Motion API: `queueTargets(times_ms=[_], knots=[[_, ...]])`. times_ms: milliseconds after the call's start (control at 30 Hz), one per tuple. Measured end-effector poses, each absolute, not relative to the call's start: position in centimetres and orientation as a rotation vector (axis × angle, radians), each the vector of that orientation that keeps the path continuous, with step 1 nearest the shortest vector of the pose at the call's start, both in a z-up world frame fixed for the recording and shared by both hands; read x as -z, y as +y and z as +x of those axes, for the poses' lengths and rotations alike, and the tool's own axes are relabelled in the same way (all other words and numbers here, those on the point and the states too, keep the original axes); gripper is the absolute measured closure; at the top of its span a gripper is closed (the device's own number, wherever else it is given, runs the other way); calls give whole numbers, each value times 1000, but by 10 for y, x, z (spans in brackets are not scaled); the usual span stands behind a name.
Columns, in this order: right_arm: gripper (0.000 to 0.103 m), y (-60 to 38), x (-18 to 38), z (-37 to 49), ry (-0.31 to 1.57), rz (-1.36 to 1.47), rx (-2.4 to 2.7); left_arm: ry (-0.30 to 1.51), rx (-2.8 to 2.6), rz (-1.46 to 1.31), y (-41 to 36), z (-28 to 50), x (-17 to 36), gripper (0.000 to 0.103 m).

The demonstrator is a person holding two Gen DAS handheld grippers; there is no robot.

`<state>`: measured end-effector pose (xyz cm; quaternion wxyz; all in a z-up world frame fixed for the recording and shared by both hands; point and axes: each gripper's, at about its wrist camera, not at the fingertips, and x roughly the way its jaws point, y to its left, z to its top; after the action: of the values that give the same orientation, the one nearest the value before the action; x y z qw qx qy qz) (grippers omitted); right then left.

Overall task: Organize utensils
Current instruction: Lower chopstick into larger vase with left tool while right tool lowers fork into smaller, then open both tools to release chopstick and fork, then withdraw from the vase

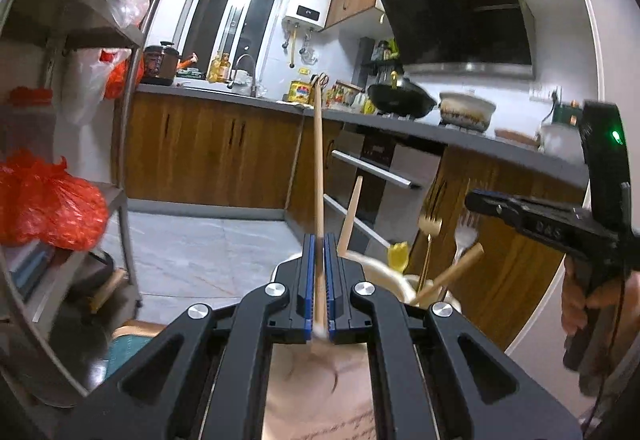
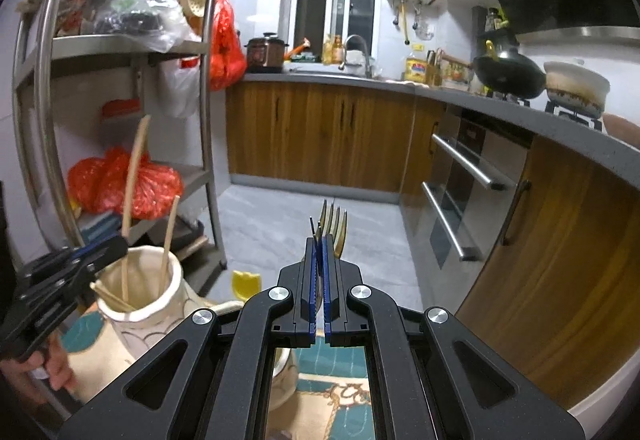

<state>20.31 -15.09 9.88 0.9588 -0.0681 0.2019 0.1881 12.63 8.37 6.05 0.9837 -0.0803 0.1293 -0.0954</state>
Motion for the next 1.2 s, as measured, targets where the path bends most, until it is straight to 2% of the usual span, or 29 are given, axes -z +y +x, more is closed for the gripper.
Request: queueTargets(times_ms=[767, 833, 1000, 1200], knots=[[99, -151, -72, 222, 510, -75, -386, 326, 133, -152, 97, 116, -67, 99], [97, -153, -72, 222, 512, -69, -388, 327, 130, -147, 98, 114, -69, 99], [78, -166, -79, 217, 490, -27, -379, 342, 131, -139, 99, 110, -73, 98], [70, -193, -86, 200, 461, 54, -363, 365, 116, -119, 101, 100, -75, 98]])
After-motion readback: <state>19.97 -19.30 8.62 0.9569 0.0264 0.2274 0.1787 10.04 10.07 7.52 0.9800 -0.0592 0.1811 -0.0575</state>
